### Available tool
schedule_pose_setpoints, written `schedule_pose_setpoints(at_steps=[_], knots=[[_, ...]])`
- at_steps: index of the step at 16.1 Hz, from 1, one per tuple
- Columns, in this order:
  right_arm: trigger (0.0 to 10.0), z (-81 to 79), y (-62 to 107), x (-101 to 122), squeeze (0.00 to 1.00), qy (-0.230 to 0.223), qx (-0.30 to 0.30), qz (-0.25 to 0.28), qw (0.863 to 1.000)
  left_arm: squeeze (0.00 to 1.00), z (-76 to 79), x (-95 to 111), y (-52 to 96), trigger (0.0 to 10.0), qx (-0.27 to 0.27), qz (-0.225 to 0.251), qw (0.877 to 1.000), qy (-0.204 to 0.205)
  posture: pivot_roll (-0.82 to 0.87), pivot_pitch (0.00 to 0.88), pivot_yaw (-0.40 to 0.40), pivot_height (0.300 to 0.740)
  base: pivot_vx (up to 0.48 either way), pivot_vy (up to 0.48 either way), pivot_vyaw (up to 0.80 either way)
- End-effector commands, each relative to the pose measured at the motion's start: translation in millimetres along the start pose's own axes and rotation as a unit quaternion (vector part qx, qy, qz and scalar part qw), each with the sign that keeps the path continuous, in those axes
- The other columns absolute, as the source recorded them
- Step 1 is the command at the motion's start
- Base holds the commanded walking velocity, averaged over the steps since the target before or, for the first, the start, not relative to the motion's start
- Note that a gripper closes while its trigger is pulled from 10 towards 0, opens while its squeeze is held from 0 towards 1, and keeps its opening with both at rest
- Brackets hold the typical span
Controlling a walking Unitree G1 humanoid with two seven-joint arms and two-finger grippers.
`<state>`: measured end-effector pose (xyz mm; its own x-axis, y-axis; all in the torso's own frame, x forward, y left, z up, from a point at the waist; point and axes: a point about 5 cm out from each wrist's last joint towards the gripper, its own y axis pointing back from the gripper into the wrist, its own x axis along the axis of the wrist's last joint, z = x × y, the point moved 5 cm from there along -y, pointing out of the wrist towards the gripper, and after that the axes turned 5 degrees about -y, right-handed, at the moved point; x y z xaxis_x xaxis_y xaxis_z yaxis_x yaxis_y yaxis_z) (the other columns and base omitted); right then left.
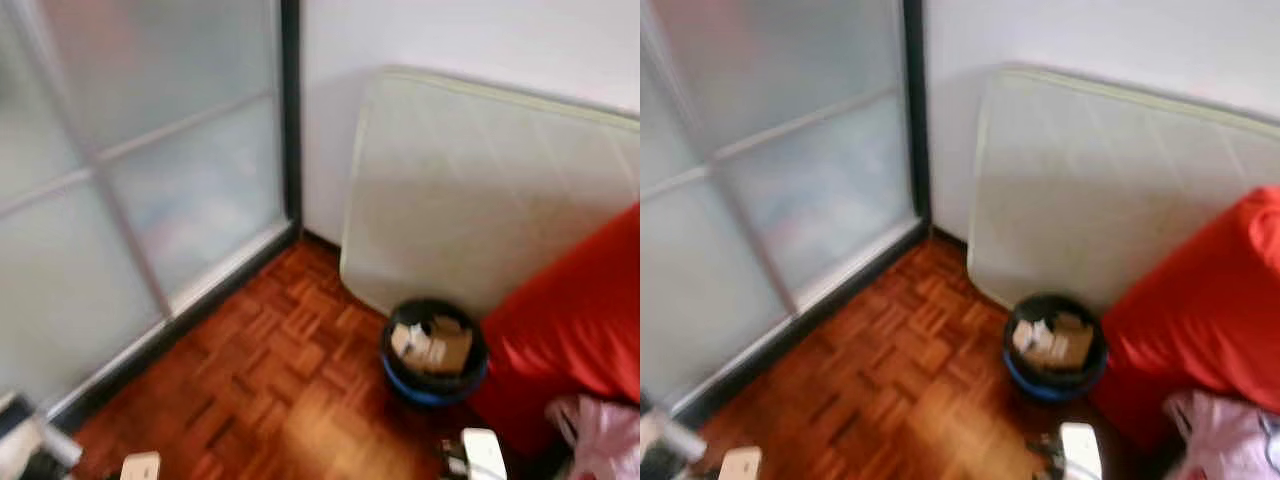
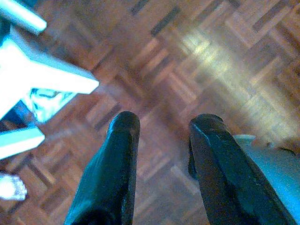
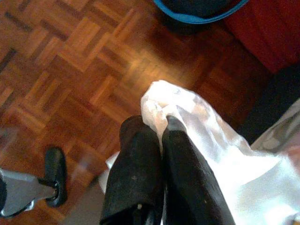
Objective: Clean up the room
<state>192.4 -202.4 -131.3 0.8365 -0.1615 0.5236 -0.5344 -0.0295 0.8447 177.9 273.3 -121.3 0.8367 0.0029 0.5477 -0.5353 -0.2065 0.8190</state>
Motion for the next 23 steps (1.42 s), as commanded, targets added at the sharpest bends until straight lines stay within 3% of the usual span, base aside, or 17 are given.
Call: schedule_pose_setpoints(at_steps=[1,21,23], knots=[[10.0,11.3,2.5,-1.8,0.00,-0.001,-0.013,-0.001,1.000,0.00,7.1,2.3,-1.0,10.0,-0.009,0.001,1.000,0.004,0.02,0.000,-0.018,0.740,0.304,0.000,0.00],[10.0,11.9,2.5,-2.6,0.00,-0.007,-0.016,-0.004,1.000,0.00,7.0,2.7,-1.1,10.0,-0.009,0.001,1.000,0.005,0.02,0.000,-0.022,0.740,0.304,0.000,0.00],[10.0,11.5,2.4,-2.7,0.00,-0.009,-0.014,-0.005,1.000,0.00,7.1,2.9,-1.2,10.0,-0.009,0.001,1.000,0.005,0.02,0.000,-0.022,0.740,0.306,0.000,-0.80]])
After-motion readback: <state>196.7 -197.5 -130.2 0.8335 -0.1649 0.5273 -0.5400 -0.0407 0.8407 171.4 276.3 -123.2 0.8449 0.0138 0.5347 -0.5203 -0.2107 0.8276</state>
